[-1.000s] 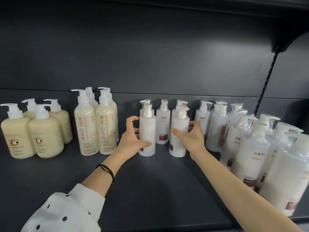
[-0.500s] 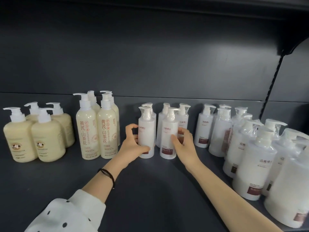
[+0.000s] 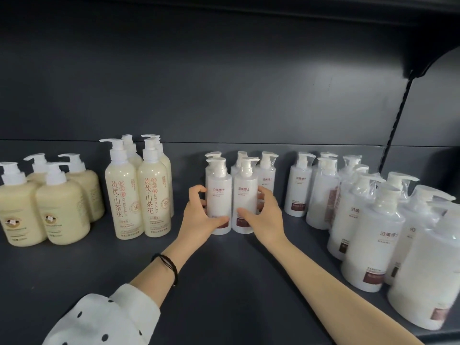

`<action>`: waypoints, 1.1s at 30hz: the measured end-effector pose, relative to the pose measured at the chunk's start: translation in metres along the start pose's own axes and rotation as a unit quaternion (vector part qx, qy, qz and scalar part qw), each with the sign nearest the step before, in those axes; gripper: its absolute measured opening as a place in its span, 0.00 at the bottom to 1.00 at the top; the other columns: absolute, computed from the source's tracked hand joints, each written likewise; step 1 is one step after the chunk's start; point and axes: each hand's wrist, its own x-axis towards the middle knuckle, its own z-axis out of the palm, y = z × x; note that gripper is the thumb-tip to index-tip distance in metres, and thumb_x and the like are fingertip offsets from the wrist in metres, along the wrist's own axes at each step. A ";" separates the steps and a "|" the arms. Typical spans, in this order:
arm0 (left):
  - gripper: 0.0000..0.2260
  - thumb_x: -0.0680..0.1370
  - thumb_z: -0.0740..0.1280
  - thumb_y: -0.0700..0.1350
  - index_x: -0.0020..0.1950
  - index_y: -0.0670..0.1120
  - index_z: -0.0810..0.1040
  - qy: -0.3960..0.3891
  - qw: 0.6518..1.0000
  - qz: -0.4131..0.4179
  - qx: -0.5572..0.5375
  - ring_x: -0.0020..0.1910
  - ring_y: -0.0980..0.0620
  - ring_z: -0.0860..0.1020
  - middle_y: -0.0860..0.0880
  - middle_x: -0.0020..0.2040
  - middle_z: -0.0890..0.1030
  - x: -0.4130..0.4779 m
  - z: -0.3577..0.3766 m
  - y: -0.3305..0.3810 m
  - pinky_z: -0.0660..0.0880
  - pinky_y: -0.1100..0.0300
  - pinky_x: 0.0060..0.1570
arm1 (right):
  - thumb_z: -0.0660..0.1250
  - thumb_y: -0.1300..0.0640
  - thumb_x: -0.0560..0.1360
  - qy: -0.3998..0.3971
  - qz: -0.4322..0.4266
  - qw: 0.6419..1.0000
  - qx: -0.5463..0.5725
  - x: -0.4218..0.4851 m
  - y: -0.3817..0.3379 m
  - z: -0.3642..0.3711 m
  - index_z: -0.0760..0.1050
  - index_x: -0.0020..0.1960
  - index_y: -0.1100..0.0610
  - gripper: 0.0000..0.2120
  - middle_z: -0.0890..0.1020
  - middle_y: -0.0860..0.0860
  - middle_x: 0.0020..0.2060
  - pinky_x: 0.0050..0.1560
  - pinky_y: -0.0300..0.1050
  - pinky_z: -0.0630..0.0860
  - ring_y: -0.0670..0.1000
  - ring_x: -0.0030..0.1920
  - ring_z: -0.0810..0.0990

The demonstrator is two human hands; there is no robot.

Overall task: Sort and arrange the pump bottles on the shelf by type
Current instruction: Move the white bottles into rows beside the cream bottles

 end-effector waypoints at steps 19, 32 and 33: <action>0.34 0.68 0.76 0.37 0.65 0.51 0.59 -0.021 0.999 -0.011 -0.048 0.56 0.49 0.75 0.47 0.59 0.74 -0.008 -0.005 0.006 0.73 0.57 0.53 | 0.67 0.69 0.70 0.260 -0.246 0.881 -0.308 -0.036 -0.062 -0.107 0.77 0.55 0.60 0.14 0.79 0.55 0.51 0.52 0.46 0.70 0.57 0.54 0.73; 0.32 0.73 0.71 0.38 0.70 0.49 0.58 -0.007 0.998 -0.058 0.003 0.53 0.49 0.76 0.46 0.59 0.76 -0.020 -0.002 0.024 0.72 0.56 0.51 | 0.65 0.61 0.74 0.208 -0.128 0.878 -0.411 -0.042 -0.078 -0.198 0.77 0.57 0.58 0.12 0.77 0.56 0.56 0.39 0.47 0.70 0.59 0.52 0.75; 0.32 0.73 0.71 0.38 0.71 0.49 0.57 -0.006 0.998 -0.066 0.004 0.55 0.48 0.76 0.45 0.61 0.76 -0.021 0.000 0.027 0.72 0.56 0.52 | 0.65 0.60 0.74 0.198 -0.119 0.883 -0.409 -0.043 -0.080 -0.204 0.76 0.57 0.57 0.12 0.77 0.56 0.55 0.38 0.46 0.70 0.59 0.49 0.76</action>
